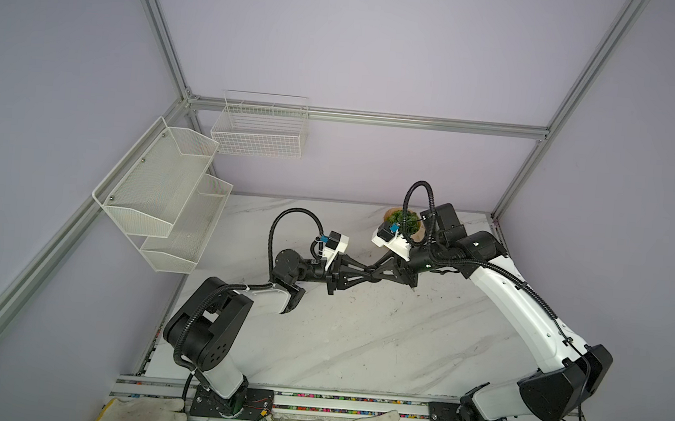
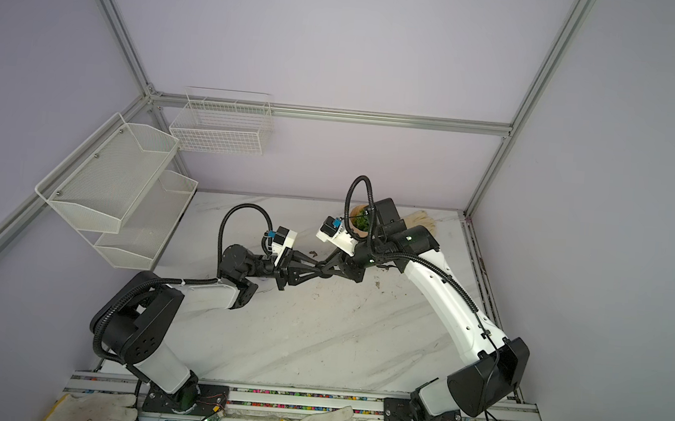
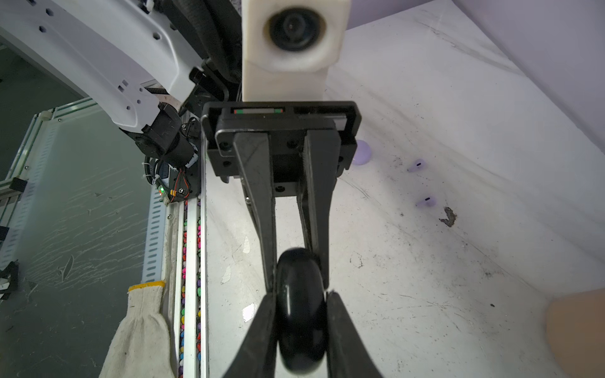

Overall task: Insert the wireless bluetooth earbuds into the charging case
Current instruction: 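Squeeze the closed case between the right gripper fingers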

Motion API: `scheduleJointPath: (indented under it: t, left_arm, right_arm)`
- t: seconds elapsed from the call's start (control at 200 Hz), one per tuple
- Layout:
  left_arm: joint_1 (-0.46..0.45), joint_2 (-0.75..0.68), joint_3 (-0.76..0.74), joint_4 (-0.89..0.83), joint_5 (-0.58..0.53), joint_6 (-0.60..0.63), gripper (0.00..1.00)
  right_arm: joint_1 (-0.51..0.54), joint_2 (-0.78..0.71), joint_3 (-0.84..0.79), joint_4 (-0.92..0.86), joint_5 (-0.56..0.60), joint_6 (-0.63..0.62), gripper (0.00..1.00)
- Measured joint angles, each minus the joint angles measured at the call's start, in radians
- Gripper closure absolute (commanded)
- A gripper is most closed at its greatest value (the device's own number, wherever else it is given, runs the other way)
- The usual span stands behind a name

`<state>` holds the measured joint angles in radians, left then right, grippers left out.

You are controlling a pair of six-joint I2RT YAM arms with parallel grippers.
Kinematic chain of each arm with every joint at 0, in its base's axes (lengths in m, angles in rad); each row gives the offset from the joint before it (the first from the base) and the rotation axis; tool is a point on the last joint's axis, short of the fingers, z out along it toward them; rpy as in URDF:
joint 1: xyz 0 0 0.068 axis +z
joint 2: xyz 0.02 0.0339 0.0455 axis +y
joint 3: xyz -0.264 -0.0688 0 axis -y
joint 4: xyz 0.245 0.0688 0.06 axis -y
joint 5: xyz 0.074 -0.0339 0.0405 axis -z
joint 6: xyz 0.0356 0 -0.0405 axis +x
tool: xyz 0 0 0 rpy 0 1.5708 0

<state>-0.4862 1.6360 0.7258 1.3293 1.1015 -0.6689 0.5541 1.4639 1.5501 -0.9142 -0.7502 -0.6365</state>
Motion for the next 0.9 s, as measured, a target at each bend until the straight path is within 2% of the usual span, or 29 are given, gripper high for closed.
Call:
scheduleJointPath:
  t: [0.305, 0.9]
  left_arm:
    - [0.007, 0.000, 0.000, -0.015, 0.023, 0.011, 1.00]
    - [0.022, 0.000, 0.000, -0.030, 0.029, 0.026, 1.00]
  right_arm:
    - [0.040, -0.040, -0.050, 0.059, 0.086, 0.011, 0.83]
    - [0.060, -0.040, -0.065, 0.095, 0.125, 0.014, 0.83]
